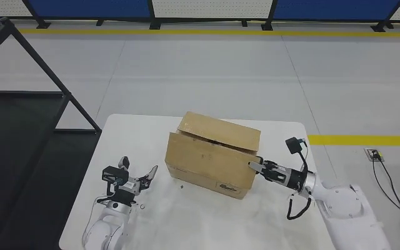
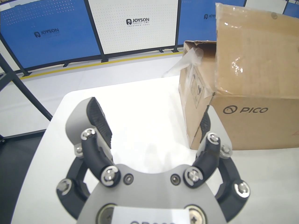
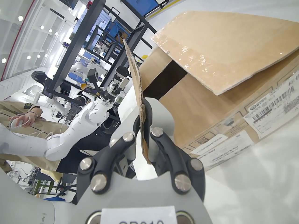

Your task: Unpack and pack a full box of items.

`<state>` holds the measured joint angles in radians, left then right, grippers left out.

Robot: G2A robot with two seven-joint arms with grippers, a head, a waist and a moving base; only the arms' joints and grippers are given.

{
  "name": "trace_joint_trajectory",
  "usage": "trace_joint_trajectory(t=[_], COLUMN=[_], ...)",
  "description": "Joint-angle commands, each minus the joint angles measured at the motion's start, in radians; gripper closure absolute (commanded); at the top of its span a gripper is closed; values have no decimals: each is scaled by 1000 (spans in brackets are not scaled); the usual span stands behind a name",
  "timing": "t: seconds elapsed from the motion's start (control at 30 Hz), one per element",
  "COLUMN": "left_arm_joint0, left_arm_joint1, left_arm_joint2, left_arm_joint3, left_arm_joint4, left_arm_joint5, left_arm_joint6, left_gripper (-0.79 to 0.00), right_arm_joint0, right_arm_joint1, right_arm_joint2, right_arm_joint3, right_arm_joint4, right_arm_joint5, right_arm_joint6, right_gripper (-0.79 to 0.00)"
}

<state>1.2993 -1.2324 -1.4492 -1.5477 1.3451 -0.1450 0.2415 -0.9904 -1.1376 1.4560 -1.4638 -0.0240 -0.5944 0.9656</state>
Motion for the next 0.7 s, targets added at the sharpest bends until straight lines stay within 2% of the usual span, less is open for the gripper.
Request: trace_joint_trajectory(t=[0.0,0.4,0.43,0.47,0.67], left_arm_joint0=[-2,-12,-13,-14,-42], left_arm_joint1=[0,-1,-1,-2,-6], left_arm_joint2=[0,-3,0,2,24], left_arm_joint3=[2,18,19,21,38], left_arm_joint4=[1,1,5,7,36], left_arm_joint5=[1,0,-1,-1,33], left_arm_joint6=[-2,-22,-23,-25,-53], left_gripper=[-785,-785,-785,-785,-785], right_arm_joint0=[-6,4,6,6,-21], right_arm_joint1=[5,30,31,33,45], right_arm_joint2=[5,2,1,-1,23], right_arm_joint3=[-4,24,25,27,21], right_arm_joint4=[29,89,81,79,92], right_arm_joint5=[-21,-80,-82,-83,-118], right_arm_joint6=[33,134,133,130,110], right_gripper=[0,0,-376,-785,-785])
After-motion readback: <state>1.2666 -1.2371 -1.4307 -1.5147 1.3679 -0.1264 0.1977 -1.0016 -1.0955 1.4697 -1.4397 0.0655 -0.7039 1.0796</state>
